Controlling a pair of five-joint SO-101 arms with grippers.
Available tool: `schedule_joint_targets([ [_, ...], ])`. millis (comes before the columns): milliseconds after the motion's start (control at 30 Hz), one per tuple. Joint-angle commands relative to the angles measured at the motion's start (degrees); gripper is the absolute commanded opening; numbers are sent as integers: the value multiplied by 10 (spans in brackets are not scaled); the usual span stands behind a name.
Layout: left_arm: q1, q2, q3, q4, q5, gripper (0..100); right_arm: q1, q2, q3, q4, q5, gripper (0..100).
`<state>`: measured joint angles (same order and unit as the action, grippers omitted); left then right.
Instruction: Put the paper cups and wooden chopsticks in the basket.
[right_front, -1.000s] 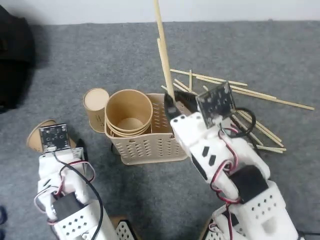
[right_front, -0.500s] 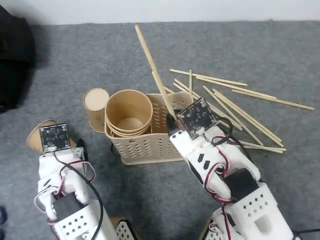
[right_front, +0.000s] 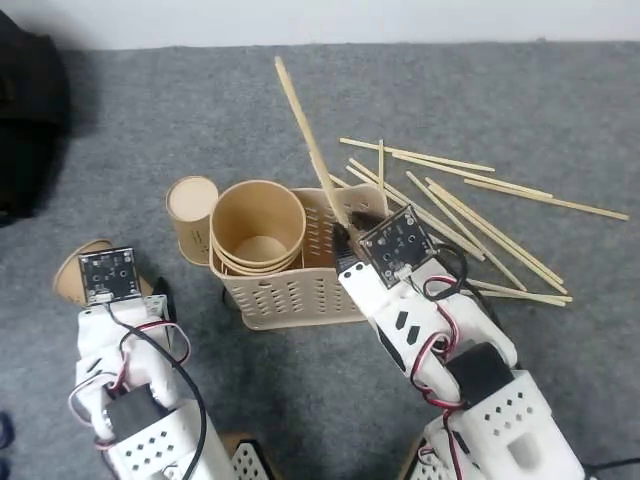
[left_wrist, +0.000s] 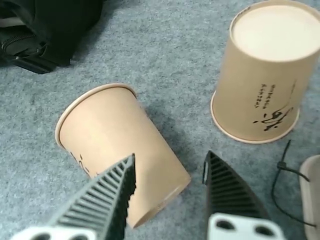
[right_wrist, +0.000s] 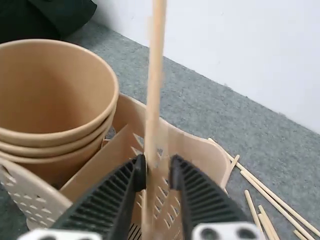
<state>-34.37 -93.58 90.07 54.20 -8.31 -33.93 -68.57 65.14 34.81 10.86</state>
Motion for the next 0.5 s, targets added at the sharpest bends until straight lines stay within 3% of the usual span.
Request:
schedule_joint_targets([
  [0,2,-9,-3,-13,2,207,-1,7,11,1,10,130],
  [333,2,-9,-3,-13,2,207,0,6,-1,0,11,130],
  [467,2,-9,-3,-13,2,207,64,14,-119,70,11,133],
])
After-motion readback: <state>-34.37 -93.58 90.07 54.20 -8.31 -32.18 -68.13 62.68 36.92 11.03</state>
